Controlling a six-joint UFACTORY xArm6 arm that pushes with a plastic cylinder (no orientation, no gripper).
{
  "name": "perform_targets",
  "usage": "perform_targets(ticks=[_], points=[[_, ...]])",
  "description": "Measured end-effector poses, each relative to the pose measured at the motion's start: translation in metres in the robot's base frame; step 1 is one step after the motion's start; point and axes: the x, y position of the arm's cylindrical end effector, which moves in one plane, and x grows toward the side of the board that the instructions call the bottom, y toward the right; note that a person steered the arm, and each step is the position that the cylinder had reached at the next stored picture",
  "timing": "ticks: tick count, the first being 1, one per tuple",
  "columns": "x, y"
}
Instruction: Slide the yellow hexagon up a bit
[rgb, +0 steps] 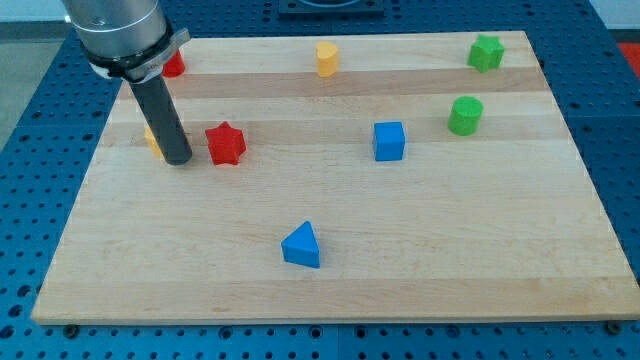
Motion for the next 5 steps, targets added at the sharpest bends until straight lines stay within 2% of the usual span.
perform_targets(ticks=[5], points=[[0.003,-0.014]])
